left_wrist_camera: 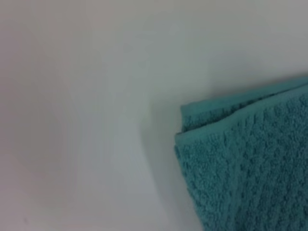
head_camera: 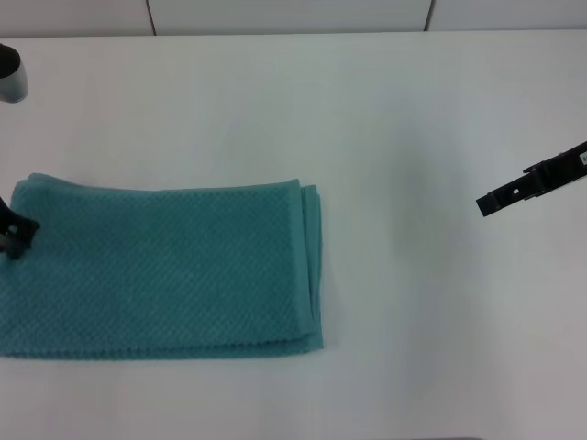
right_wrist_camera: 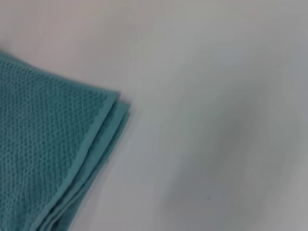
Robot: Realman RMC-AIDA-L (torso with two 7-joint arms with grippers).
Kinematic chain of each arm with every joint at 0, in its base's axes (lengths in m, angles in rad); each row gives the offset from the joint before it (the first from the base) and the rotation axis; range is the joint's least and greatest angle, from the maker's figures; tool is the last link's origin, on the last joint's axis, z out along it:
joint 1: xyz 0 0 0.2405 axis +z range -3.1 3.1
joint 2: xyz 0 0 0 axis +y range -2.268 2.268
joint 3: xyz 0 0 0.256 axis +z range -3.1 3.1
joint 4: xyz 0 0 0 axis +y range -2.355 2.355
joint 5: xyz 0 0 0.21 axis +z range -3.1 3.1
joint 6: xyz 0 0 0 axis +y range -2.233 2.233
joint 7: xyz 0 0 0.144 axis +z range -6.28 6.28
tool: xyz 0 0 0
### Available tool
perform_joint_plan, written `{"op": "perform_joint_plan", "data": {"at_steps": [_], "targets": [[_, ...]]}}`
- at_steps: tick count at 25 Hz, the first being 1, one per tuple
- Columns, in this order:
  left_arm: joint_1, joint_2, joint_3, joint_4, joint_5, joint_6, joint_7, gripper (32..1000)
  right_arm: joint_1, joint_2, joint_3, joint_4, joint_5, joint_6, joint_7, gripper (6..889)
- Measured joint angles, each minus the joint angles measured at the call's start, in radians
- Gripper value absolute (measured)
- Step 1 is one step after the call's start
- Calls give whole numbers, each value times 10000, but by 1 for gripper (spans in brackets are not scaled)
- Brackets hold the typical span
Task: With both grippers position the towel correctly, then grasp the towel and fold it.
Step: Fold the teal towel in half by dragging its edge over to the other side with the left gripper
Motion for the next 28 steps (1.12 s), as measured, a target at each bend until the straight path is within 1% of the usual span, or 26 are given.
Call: {"op": "perform_joint_plan", "data": {"at_steps": [2,4,5,7,8,10,12,13,15,16,17,18,20,21,22,23,24,25,26,27,28], "targets": [[-29,4,34,20,0,58,5,77,0,0,0,0,1,0,0,856],[-101,-2,38,75,1,238,6,77,0,0,0,0,3,0,1,856],[-125,-17,37,145,1,359,7,76,0,0,0,0,3,0,0,856],[-165,-102,-6,591,-10,827,7,76,0,0,-1,0,7,0,0,856],[-164,-171,-47,1015,-18,1183,8,76,-4,0,0,0,6,3,1,856],[-152,-339,-137,1904,-33,1845,11,76,-16,0,-1,1,7,10,0,856],[-157,-594,-299,3075,-41,2621,20,76,-25,0,0,0,8,20,-1,857],[-204,-722,-412,3563,-43,2889,27,76,-29,1,-1,0,7,24,-4,857],[-324,-1035,-632,4569,-64,3511,36,75,-30,0,-1,0,41,38,-22,857],[-383,-1174,-647,5035,-162,3777,35,75,-30,-2,0,0,101,39,-38,857],[-431,-1264,-625,5412,-319,3956,28,75,-30,-6,0,4,171,40,-49,857],[-473,-1315,-552,5765,-642,4099,6,75,-29,-19,0,28,248,41,-64,857],[-529,-1381,-423,6204,-1628,4202,-27,75,-7,-47,-1,119,339,68,-81,857],[-505,-1394,-366,6275,-2153,4165,-31,75,8,-56,0,171,347,101,-86,857],[-443,-1402,-258,6317,-2795,3996,-34,74,22,-62,0,222,354,135,-93,857],[-381,-1404,-159,6299,-3194,3848,-34,74,33,-62,0,263,357,171,-97,856],[-293,-1401,65,6031,-3742,3383,-34,74,35,-64,-1,274,368,179,-101,856],[-253,-1388,263,5643,-4146,2864,-32,74,34,-66,-1,296,372,190,-103,856],[-251,-1366,480,5150,-4411,2416,-29,74,36,-70,-1,320,378,208,-104,856],[-310,-1349,673,4559,-4640,1895,-22,74,38,-74,-1,346,383,230,-105,856],[-417,-1327,917,3783,-4864,1348,-3,74,40,-75,0,376,382,254,-106,856]]}}
